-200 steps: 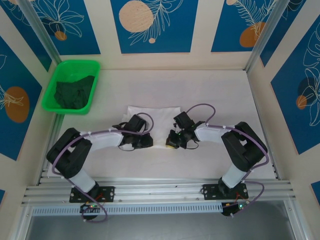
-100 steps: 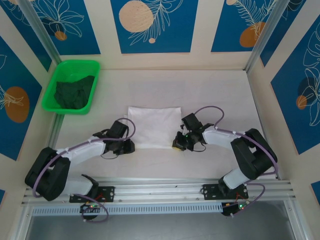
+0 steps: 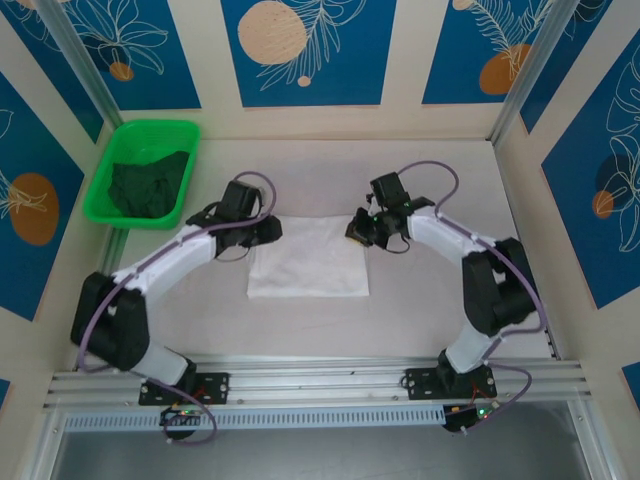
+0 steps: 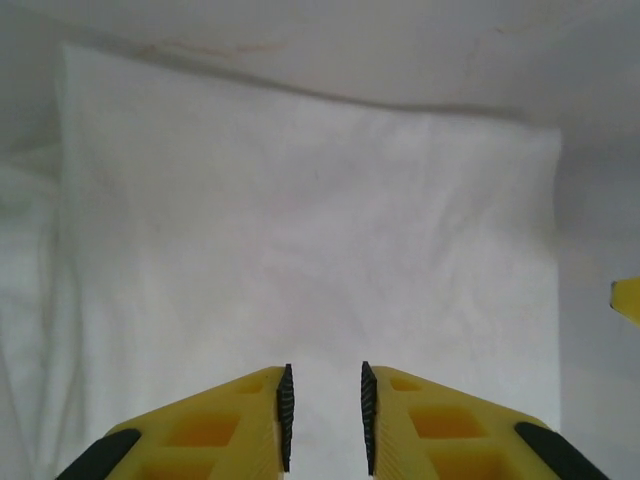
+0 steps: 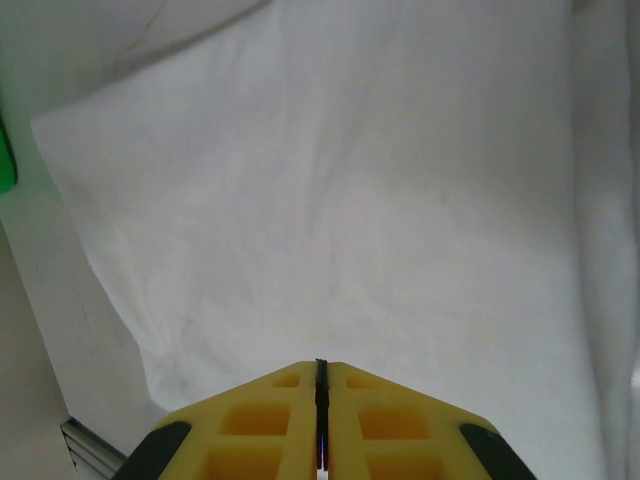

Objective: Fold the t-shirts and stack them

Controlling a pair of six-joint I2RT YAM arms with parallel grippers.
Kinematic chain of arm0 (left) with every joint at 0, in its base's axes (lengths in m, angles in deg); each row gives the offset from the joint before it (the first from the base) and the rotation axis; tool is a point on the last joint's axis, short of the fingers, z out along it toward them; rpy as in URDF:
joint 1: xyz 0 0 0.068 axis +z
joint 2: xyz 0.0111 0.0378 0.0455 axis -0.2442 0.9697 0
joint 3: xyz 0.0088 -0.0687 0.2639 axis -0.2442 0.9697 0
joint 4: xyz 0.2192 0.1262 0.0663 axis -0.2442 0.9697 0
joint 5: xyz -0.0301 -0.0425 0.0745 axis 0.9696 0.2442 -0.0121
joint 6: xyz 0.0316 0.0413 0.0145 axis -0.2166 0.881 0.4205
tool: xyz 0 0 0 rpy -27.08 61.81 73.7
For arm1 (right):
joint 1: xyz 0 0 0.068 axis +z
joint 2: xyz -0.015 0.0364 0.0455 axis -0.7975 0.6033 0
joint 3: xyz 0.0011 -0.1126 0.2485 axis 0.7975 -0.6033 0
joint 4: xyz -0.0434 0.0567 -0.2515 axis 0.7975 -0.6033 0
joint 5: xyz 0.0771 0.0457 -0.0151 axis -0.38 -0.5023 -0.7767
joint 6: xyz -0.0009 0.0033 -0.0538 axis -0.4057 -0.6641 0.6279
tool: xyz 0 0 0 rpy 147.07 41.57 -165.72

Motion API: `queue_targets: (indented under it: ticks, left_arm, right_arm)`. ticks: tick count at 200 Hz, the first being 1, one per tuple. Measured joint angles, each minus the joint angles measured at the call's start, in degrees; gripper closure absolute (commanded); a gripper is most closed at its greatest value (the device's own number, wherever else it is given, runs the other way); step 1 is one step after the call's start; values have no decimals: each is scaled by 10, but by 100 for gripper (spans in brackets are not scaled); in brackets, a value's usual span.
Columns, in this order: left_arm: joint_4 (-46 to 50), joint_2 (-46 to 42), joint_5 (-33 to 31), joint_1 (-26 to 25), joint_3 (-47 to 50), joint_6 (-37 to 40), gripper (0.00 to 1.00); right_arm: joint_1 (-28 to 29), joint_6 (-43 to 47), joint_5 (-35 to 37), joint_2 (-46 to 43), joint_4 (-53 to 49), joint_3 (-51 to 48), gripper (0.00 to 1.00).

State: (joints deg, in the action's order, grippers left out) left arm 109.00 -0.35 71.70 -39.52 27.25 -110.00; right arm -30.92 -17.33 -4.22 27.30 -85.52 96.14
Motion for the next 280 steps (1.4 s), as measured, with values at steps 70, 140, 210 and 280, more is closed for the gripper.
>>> queue_targets:
  ticks: [70, 140, 210, 280]
  left_arm:
    - [-29, 223, 32, 110, -96, 6, 81]
    - [-53, 237, 53, 139, -84, 0, 67]
    - [-64, -91, -5, 123, 31, -35, 7]
    - [-35, -306, -110, -24, 256, -28, 0]
  right_arm:
    - [-80, 24, -38, 210, -28, 144, 89]
    - [-108, 27, -68, 216, -51, 156, 77]
    - [-104, 77, -49, -60, -45, -26, 28]
    - [-37, 151, 73, 16, -105, -32, 34]
